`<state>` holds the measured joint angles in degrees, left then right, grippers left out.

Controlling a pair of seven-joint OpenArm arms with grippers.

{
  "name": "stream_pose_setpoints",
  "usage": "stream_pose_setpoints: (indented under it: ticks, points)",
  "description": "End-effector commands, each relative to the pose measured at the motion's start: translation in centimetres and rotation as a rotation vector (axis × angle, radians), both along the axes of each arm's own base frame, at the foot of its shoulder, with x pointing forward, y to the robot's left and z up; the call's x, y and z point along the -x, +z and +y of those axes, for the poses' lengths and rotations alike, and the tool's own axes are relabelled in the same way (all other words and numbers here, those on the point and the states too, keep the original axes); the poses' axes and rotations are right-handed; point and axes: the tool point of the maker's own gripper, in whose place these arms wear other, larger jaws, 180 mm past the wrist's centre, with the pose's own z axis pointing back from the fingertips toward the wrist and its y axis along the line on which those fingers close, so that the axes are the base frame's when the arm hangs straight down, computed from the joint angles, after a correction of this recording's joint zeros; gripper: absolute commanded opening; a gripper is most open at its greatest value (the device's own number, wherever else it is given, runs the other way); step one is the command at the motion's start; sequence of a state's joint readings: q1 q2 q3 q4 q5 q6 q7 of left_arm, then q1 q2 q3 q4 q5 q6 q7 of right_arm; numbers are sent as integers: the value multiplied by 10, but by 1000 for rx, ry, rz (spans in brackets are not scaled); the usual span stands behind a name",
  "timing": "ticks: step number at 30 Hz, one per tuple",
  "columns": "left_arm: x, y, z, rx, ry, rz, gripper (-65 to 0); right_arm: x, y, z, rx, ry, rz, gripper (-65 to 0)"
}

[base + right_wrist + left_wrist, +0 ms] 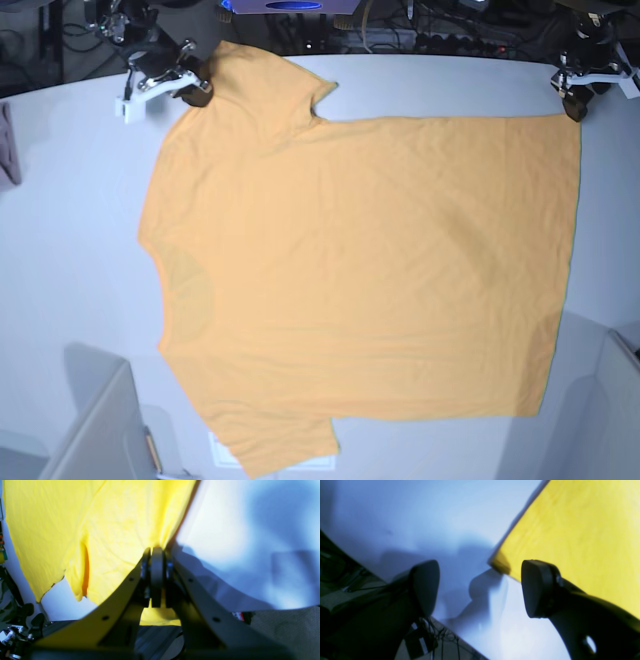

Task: Fold the T-shirt properly
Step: 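Lower both grippers onto the shirt's shoulder corners and close them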

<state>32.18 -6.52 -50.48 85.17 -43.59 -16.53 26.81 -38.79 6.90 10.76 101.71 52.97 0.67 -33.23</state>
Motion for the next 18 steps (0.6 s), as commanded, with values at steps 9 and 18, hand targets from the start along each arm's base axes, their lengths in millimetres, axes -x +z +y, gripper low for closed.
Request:
stream_pose_setpoints:
  ticks: [9,18]
  points:
    - [-30,-7,-28,46,-85,-32,-165,0,1,-2,13,7,4,-650]
    - [-40,-8,-35,66,-73,-63,-308,0,1,-3,15,4,6,-650]
